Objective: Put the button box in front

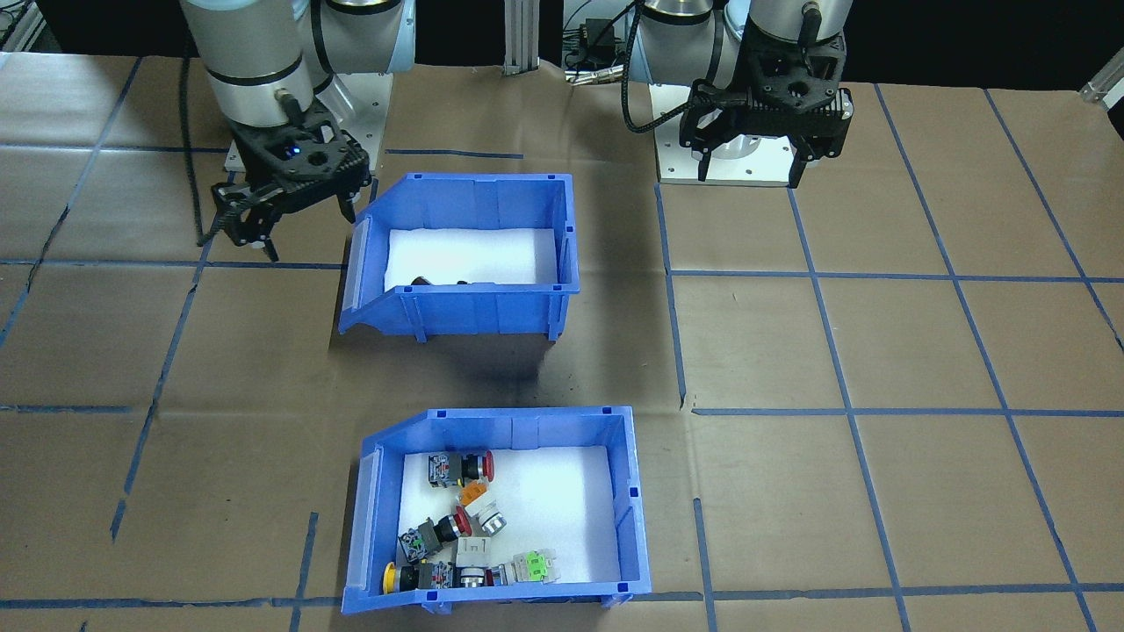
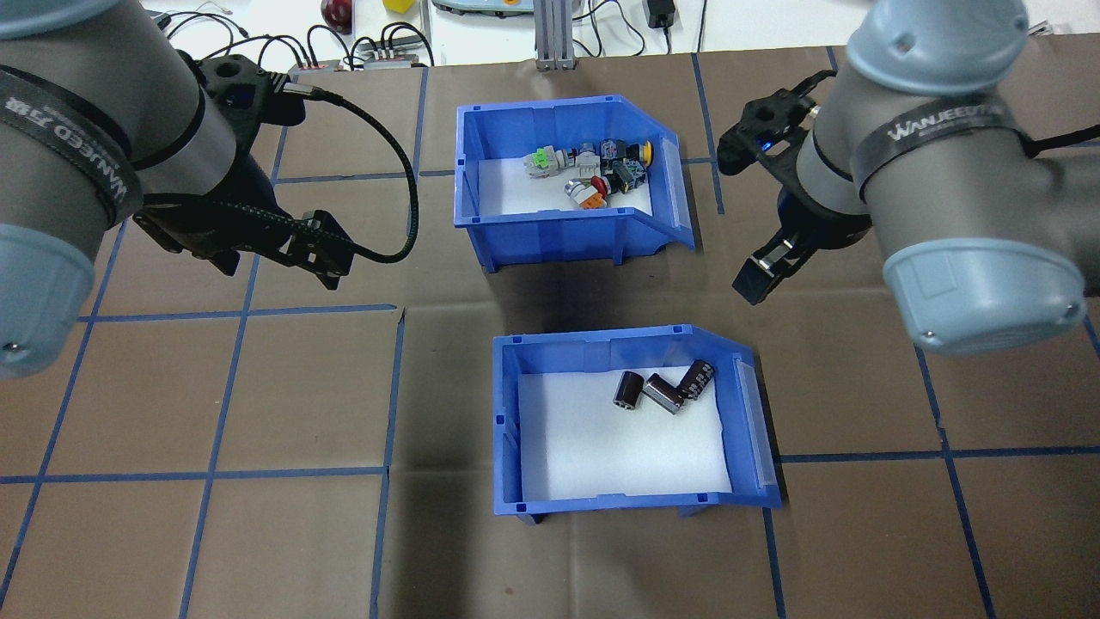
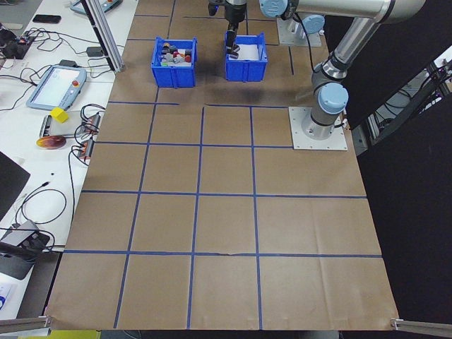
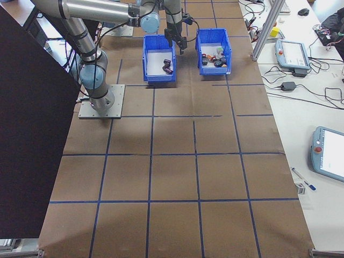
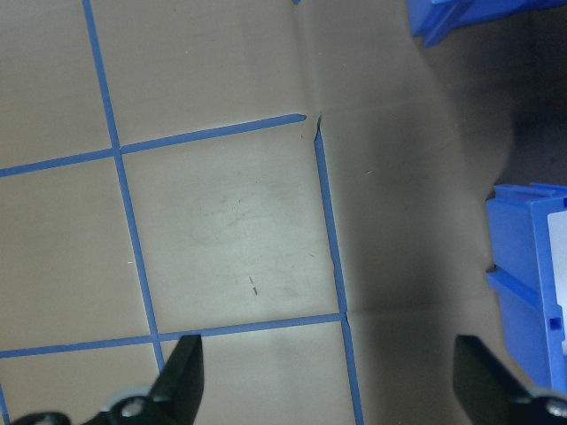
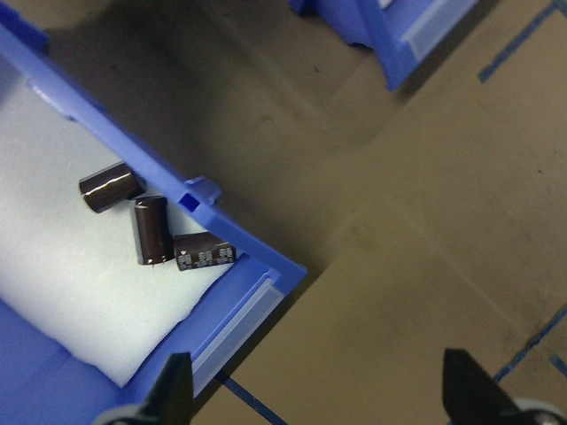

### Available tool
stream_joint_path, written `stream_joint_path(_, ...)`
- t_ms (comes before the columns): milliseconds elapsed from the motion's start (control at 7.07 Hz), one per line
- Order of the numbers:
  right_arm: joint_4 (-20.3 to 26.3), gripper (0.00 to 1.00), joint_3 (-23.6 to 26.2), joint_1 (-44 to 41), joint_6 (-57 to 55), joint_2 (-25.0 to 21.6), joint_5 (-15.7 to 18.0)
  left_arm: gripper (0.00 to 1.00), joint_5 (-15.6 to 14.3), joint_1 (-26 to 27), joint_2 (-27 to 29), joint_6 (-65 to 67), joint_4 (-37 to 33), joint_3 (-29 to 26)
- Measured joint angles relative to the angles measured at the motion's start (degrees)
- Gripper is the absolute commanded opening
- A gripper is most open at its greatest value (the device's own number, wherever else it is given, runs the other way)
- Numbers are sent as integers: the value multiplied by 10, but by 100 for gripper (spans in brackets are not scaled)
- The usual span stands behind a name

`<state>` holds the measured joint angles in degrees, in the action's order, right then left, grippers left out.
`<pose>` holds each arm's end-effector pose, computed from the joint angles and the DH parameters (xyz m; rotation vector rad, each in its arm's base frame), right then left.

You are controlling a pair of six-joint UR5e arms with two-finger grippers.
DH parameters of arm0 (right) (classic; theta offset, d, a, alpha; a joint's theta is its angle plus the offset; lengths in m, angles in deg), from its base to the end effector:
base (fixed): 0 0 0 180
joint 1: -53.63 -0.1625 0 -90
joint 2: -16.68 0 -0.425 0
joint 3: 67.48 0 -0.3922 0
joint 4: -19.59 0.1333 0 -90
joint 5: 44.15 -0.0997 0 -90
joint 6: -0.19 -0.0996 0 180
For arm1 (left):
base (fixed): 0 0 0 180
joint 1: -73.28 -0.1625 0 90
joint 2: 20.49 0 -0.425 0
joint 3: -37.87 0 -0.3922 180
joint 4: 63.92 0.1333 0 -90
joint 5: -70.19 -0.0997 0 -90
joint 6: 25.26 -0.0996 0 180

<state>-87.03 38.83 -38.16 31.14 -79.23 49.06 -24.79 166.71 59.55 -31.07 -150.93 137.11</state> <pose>0.1418 -0.4477 0.4264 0.8571 -2.9343 0.1392 -0.1498 -0.4164 0.4935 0.2415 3.0423 -0.0961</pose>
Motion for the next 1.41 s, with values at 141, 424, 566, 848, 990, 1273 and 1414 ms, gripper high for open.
stream_joint_path(141,8,100,-14,17,-70,1,0,100,0,0,-1,0,0,1)
stream_joint_path(424,59,100,-44,29,-210,9,0,100,0,0,-2,0,0,2)
stream_joint_path(566,99,100,-68,30,-262,22,-4,100,0,0,-2,0,0,3)
stream_joint_path(848,166,100,-118,30,-329,48,-32,100,-1,0,-3,0,0,4)
stream_joint_path(990,175,100,-127,29,-339,52,-37,100,-1,0,-3,0,0,4)
stream_joint_path(1273,175,100,-133,29,-343,54,-39,100,-1,1,-3,0,0,4)
stream_joint_path(1414,174,100,-134,29,-344,55,-39,100,-2,0,-3,-1,0,4)
